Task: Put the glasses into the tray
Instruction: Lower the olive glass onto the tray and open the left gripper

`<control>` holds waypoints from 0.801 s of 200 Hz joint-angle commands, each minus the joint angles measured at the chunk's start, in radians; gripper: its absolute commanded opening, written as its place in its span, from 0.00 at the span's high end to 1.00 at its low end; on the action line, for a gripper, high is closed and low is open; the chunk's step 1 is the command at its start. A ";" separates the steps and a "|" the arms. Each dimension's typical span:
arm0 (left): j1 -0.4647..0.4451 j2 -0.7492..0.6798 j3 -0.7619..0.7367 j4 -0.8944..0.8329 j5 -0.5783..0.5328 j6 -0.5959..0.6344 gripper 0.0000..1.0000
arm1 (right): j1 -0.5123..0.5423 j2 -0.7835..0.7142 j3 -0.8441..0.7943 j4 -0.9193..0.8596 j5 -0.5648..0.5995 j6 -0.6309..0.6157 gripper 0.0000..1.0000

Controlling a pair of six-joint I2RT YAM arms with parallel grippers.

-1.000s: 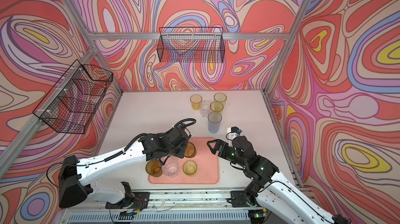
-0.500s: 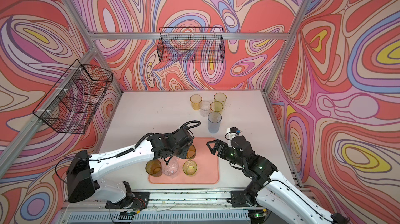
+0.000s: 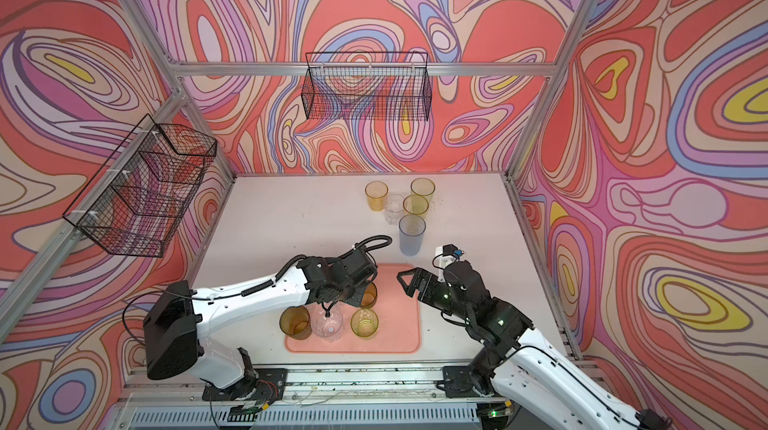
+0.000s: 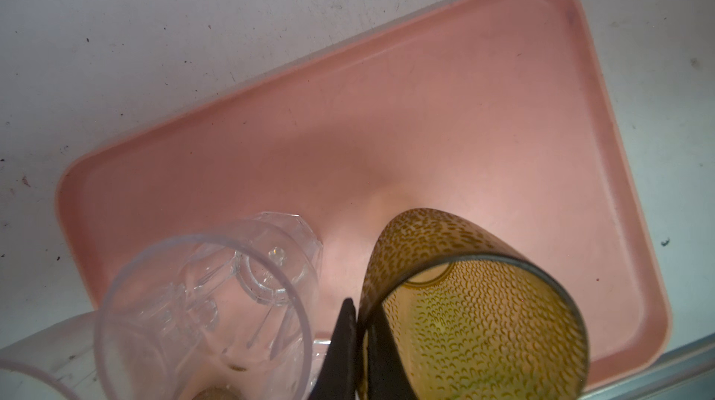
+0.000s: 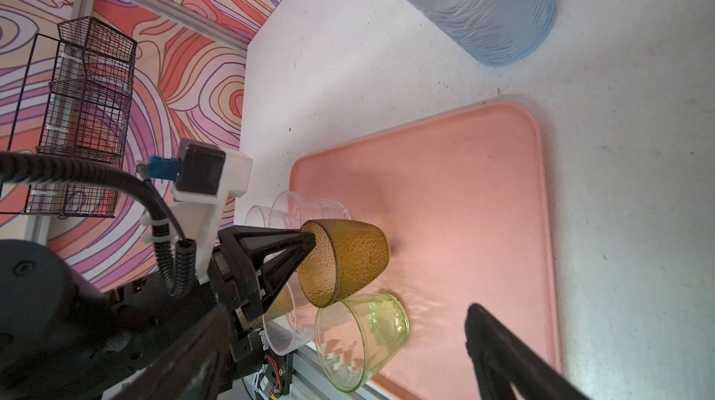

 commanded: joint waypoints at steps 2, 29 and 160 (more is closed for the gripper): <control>-0.008 0.023 0.033 -0.003 -0.030 -0.014 1.00 | -0.006 -0.009 -0.016 -0.020 0.011 0.004 0.03; -0.008 0.037 0.037 -0.005 -0.036 -0.012 1.00 | -0.007 -0.010 -0.021 -0.020 0.013 0.004 0.03; -0.008 0.081 0.066 -0.035 -0.063 0.000 0.98 | -0.006 0.041 -0.022 0.009 0.022 -0.007 0.03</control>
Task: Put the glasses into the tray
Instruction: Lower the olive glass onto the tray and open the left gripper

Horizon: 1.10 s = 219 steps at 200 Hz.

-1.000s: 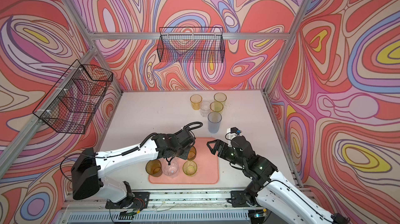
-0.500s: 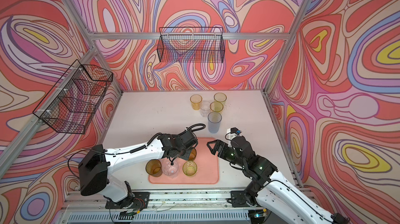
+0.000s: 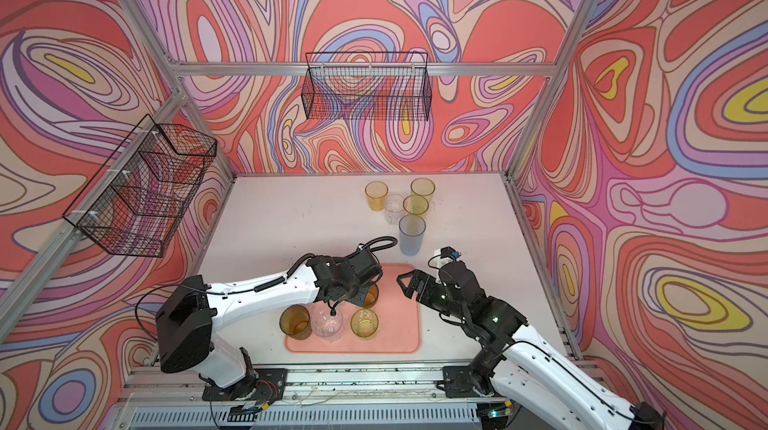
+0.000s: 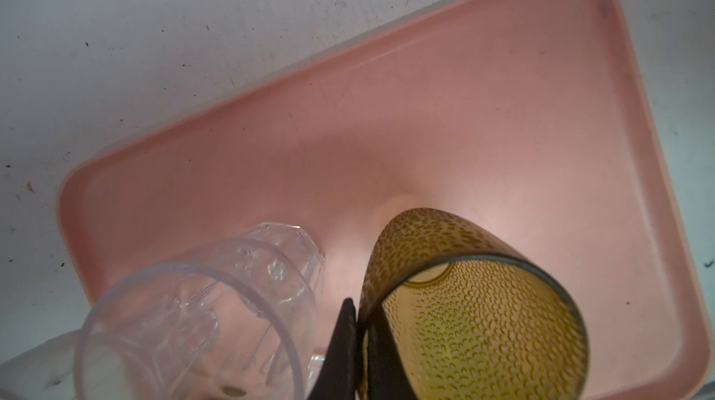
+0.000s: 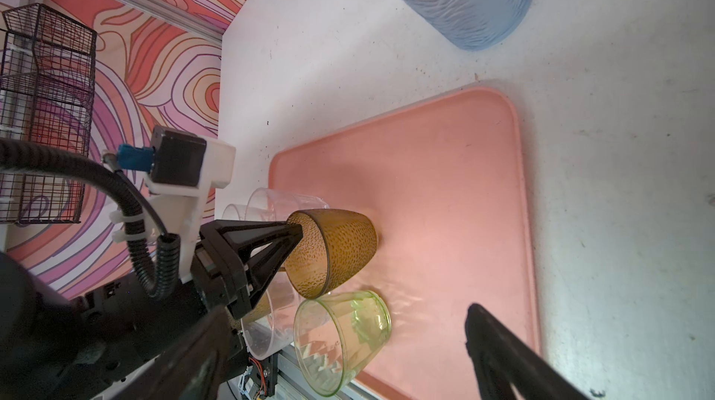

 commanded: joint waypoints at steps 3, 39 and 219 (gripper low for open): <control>-0.006 0.016 0.031 -0.029 -0.036 -0.003 0.97 | -0.006 0.003 -0.002 0.012 0.015 -0.011 0.03; -0.006 0.002 0.023 -0.005 -0.031 0.001 0.83 | -0.006 0.005 0.004 0.003 0.019 -0.013 0.03; -0.005 -0.195 0.065 -0.110 -0.237 0.105 0.04 | -0.006 0.086 0.083 -0.004 0.023 0.028 0.03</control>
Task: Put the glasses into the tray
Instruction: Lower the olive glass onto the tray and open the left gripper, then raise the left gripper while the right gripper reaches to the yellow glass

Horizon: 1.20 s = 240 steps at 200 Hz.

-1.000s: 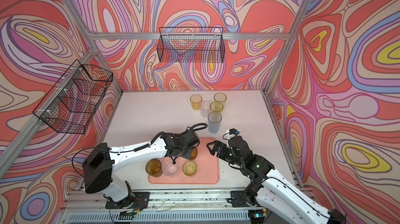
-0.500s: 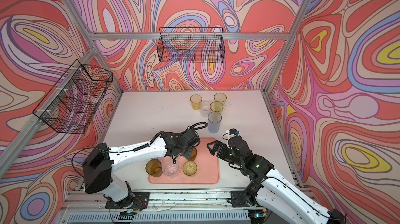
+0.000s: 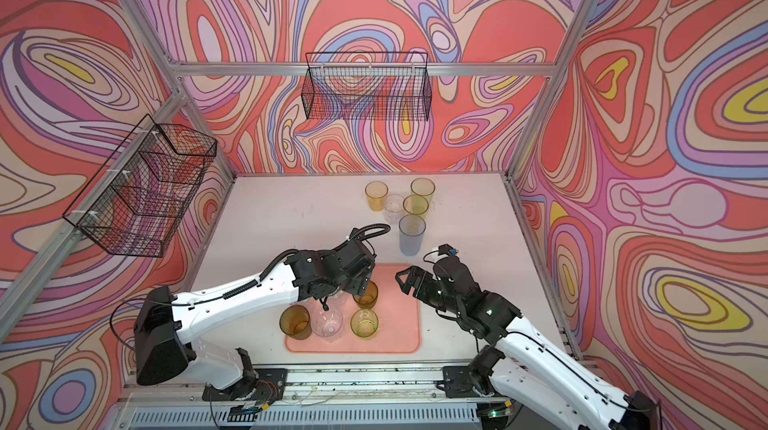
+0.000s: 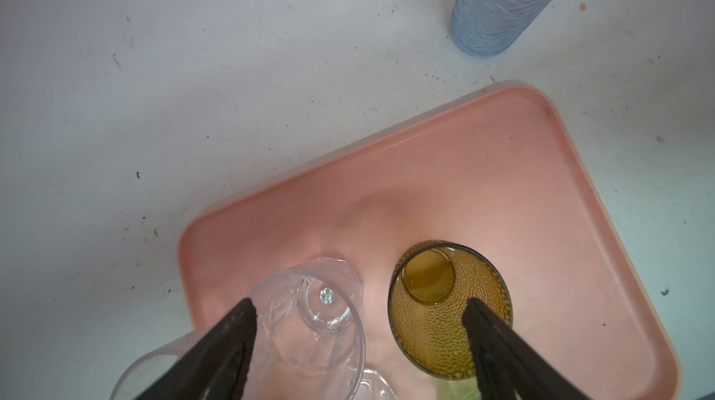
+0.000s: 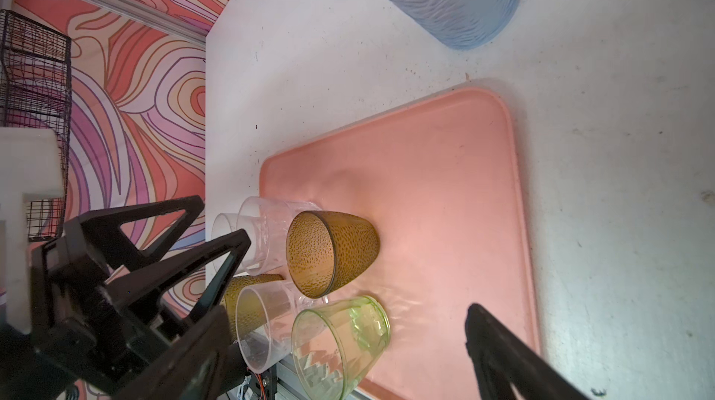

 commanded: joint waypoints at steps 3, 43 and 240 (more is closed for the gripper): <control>-0.005 -0.054 0.007 -0.067 -0.079 0.020 0.03 | -0.006 0.014 0.038 0.004 0.009 0.008 0.03; -0.004 -0.138 -0.032 -0.077 -0.114 0.048 0.00 | -0.006 0.077 0.076 0.028 0.013 0.008 0.03; 0.053 -0.530 -0.281 0.114 -0.008 0.137 0.00 | -0.004 0.913 0.838 0.040 -0.038 -0.201 0.12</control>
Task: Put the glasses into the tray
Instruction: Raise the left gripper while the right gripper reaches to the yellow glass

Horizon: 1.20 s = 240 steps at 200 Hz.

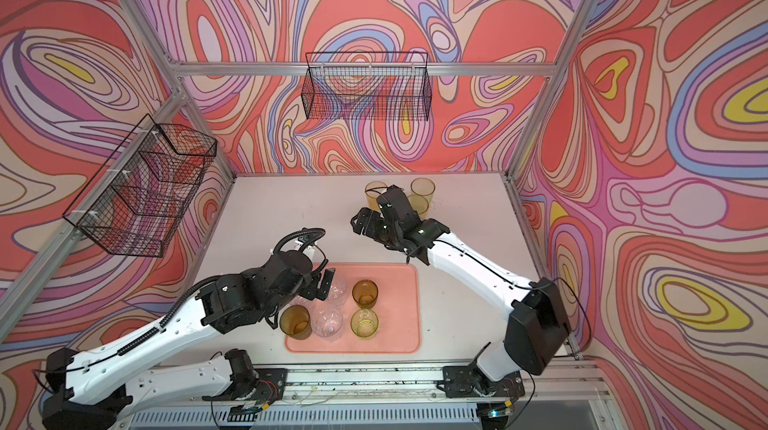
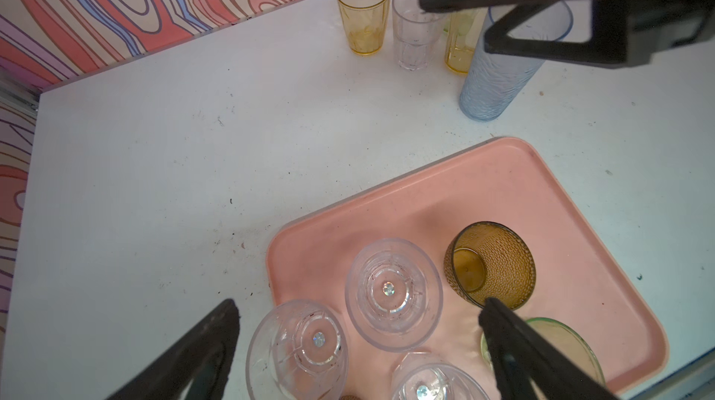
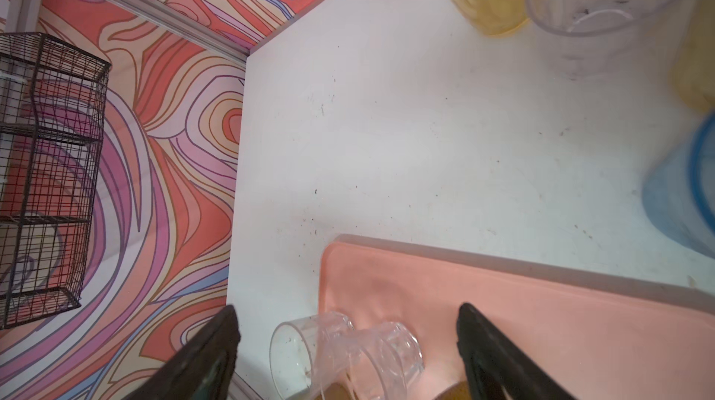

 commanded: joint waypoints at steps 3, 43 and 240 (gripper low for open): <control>0.013 -0.036 -0.039 0.047 0.036 -0.012 0.00 | -0.004 0.113 0.140 -0.073 -0.008 -0.073 0.12; 0.032 -0.063 -0.073 0.075 0.044 -0.023 0.00 | -0.011 0.340 0.450 -0.279 0.097 -0.202 0.24; 0.161 -0.090 -0.089 0.101 0.190 -0.073 0.00 | -0.153 0.767 0.902 -0.316 0.178 -0.633 0.46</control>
